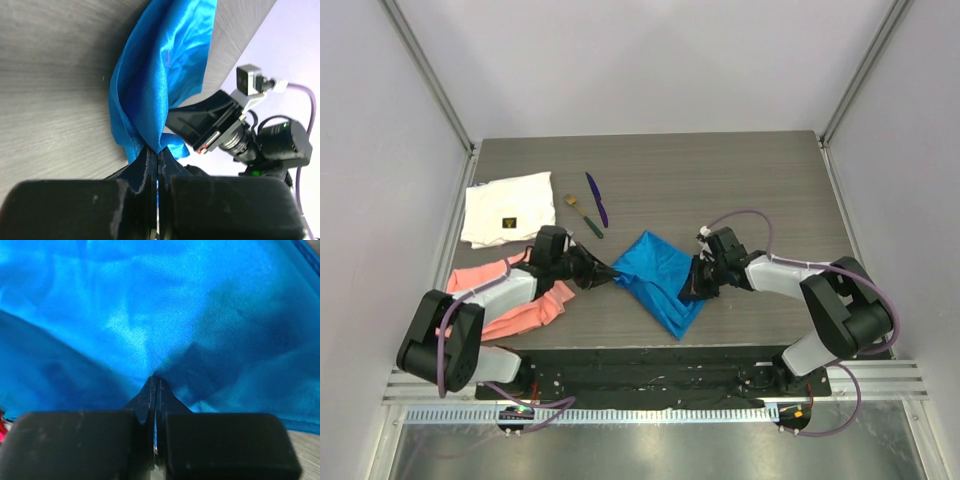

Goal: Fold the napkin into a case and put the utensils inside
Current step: Fold the lower triangle-folded napkin at the center of the board.

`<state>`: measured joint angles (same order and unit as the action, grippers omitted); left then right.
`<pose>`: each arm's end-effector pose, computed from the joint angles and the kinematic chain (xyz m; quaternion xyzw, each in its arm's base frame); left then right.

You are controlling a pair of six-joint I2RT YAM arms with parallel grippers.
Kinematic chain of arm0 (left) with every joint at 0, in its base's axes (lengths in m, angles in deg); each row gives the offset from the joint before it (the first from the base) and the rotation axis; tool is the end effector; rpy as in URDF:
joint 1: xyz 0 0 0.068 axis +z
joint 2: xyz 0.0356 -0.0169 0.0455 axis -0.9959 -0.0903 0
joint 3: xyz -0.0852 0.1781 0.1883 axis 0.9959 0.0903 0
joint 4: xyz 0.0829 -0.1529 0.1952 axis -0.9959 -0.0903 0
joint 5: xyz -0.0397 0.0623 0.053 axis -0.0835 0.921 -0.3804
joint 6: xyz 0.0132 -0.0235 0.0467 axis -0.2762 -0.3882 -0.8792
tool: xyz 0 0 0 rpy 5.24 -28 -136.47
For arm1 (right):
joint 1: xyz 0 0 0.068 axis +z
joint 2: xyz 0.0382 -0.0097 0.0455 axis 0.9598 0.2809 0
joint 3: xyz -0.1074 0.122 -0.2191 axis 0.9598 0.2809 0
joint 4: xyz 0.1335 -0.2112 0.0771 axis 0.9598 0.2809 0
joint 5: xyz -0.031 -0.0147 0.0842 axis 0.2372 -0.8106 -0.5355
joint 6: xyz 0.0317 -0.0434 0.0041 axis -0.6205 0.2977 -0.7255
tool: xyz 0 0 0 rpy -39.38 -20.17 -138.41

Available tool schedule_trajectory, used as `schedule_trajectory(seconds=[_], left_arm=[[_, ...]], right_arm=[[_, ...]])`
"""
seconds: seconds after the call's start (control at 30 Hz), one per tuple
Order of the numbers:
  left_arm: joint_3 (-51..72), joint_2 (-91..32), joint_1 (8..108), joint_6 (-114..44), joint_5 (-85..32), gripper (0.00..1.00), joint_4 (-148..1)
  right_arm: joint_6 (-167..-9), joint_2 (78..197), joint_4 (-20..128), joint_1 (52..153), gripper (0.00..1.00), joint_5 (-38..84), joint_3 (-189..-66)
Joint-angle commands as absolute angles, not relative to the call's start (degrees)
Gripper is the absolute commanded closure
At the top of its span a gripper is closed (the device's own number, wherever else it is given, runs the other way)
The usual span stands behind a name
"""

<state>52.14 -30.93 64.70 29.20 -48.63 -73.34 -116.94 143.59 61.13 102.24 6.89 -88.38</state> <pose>0.2251 -0.1017 0.1624 -0.3248 0.8329 -0.4423 0.0713 0.2251 0.1390 0.1330 0.0038 0.9438 0.3092 0.1171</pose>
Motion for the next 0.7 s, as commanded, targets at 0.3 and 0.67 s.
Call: schedule_trajectory(seconds=[0.3, 0.67], left_arm=[[43.6, -40.28, 64.96, 27.87, -49.88, 1.0, -69.87], [37.36, -45.65, 62.41, 28.32, -48.39, 1.0, -69.6]], right_arm=[[-119.82, 144.52, 58.85, 103.31, 0.99, 8.82, -87.31], [-121.31, 145.32, 56.65, 104.98, 0.99, 7.85, -86.51]])
